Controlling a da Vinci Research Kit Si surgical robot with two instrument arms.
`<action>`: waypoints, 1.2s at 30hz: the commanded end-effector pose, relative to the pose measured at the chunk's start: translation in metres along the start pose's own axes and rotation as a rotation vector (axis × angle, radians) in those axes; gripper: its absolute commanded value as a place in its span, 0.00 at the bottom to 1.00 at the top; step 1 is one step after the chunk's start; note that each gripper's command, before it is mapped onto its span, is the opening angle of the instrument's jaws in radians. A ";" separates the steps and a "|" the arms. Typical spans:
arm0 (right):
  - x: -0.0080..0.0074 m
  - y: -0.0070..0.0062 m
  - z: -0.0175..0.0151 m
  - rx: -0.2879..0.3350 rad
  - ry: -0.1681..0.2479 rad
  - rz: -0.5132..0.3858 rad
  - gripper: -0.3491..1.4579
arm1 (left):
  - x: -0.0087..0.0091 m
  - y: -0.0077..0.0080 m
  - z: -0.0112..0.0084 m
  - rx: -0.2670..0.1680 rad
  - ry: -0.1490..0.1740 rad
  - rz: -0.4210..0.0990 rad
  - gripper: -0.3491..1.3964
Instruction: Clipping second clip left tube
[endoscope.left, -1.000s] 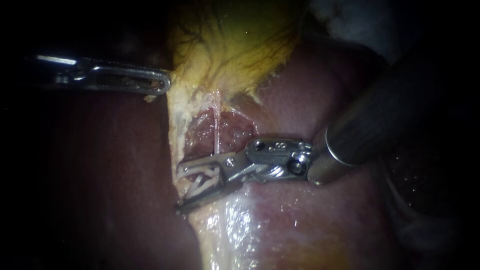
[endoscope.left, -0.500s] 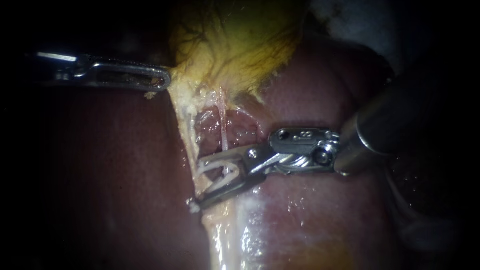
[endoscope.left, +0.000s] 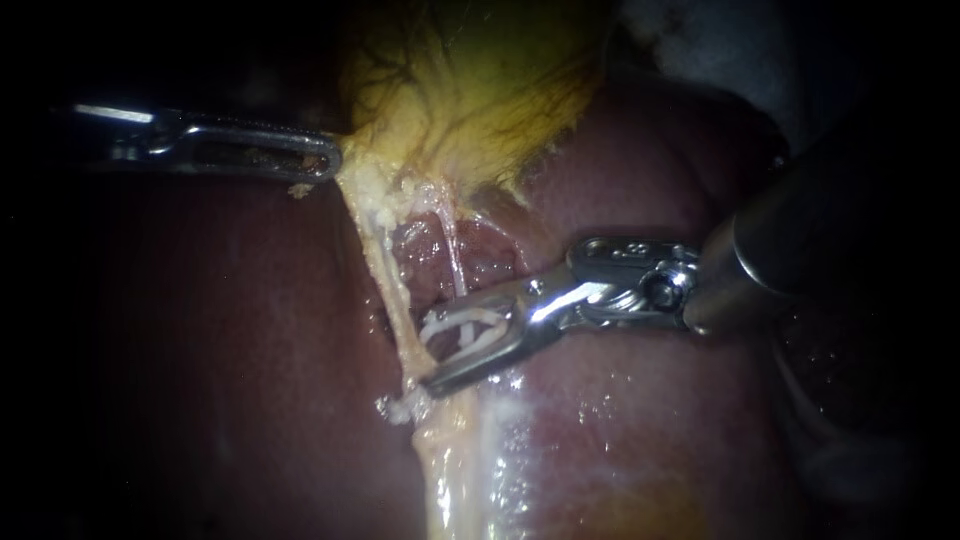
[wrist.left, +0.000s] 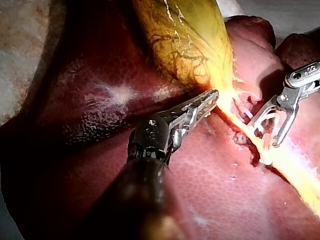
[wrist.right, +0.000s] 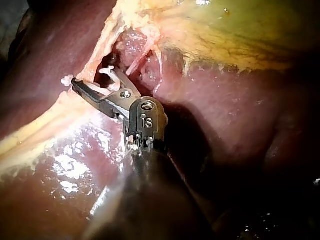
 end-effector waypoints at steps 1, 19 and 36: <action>-0.0001 0.0002 0.0000 0.001 0.000 0.014 0.49 | 0.0000 0.0000 0.0000 0.000 0.000 0.000 0.00; -0.0007 0.0012 0.0024 0.170 0.071 0.097 0.50 | 0.0000 0.0000 0.0001 -0.001 0.000 0.000 0.00; 0.0006 -0.0034 0.0048 0.352 0.124 0.094 0.49 | 0.0000 -0.0001 0.0002 -0.001 -0.001 0.000 0.00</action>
